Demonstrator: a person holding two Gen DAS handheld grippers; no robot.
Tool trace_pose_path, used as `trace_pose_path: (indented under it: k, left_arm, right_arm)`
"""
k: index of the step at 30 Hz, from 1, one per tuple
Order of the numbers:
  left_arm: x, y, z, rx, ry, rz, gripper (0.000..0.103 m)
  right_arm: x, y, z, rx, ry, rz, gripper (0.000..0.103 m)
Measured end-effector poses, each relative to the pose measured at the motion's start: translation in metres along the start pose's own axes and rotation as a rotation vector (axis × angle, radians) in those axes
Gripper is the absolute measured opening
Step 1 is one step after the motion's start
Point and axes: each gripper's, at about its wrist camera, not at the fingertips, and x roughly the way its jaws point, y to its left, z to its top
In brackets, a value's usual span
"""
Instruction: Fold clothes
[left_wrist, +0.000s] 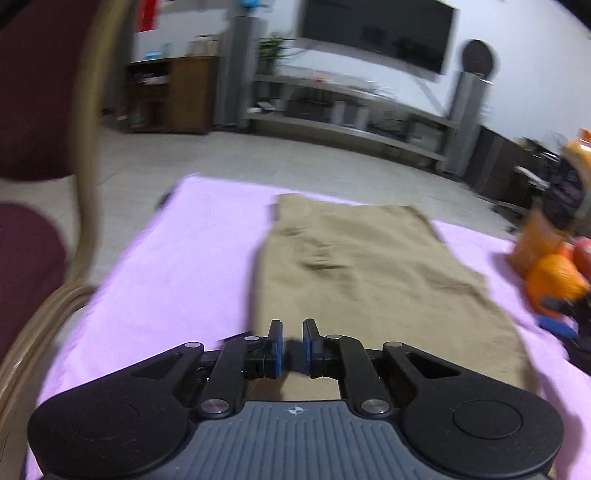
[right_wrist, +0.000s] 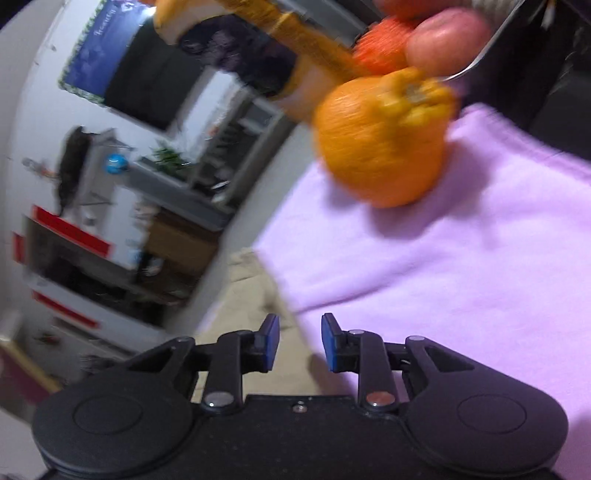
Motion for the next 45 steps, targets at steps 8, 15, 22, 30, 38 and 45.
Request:
trace_pose_path:
  k: [8,15,22,30,38,45]
  left_arm:
    - [0.058,-0.040,0.000,0.160,0.047,-0.095,0.010]
    - [0.083,-0.004,-0.009,-0.011,0.040,-0.044,0.014]
    - [0.060,0.028,0.006,-0.258,0.032,0.122,0.006]
    - [-0.062,0.002,0.036,-0.117,-0.060,0.111,0.017]
    - [-0.155,0.015,-0.012,-0.112,-0.030,0.011,0.032]
    - [-0.114,0.017,-0.048,-0.189,0.156,-0.073,0.009]
  right_arm:
    - [0.084,0.065,-0.034,-0.233,0.309,0.157,0.025]
    - [0.125,0.017,-0.028,-0.154,0.406,0.133,0.000]
    - [0.075,-0.006,0.013,-0.116,0.070,-0.084,0.004]
    - [-0.027,0.038,0.023,-0.070,-0.010,-0.132,0.017]
    - [-0.146,0.104,-0.026,-0.235,-0.018,-0.014,0.030]
    - [-0.139,0.077,-0.071,-0.153,0.190,0.038,0.033]
